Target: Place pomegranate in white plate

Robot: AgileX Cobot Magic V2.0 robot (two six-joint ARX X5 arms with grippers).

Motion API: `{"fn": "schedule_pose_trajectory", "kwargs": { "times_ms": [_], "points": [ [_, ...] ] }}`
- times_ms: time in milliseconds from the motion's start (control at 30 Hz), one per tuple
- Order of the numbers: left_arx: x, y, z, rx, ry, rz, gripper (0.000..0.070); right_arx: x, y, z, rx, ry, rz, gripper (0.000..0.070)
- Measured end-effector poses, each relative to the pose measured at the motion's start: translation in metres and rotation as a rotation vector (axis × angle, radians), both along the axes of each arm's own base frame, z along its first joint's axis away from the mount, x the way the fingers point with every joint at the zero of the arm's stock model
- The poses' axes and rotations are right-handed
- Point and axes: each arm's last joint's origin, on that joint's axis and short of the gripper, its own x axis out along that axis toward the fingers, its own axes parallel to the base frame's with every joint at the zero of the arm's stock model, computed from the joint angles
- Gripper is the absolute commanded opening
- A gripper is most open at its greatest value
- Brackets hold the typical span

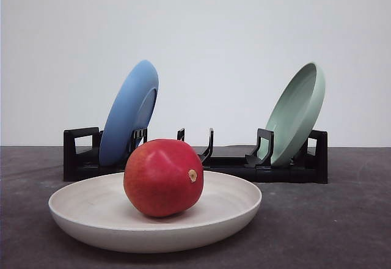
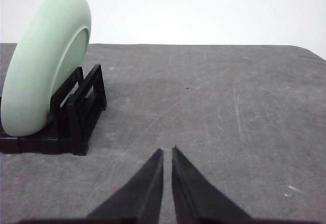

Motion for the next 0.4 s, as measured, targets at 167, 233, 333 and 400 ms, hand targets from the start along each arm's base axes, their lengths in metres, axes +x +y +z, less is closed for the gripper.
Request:
{"fn": "schedule_pose_trajectory", "kwargs": {
  "times_ms": [167, 233, 333, 400],
  "points": [
    [0.0, 0.0, 0.0, 0.0, 0.0, 0.0, 0.0, 0.0, 0.0, 0.0, 0.0, 0.0, 0.0, 0.0026],
    [0.0, 0.0, 0.0, 0.0, 0.0, 0.0, 0.0, 0.0, 0.0, -0.0001, 0.0, 0.0, 0.0, 0.0026],
    [0.0, 0.0, 0.0, 0.0, 0.0, 0.0, 0.0, 0.0, 0.0, 0.0, 0.0, 0.0, 0.0, 0.0026],
    [0.0, 0.0, 0.0, 0.0, 0.0, 0.0, 0.0, 0.0, 0.0, -0.0001, 0.0, 0.0, 0.0, 0.0026]
  ]
}}
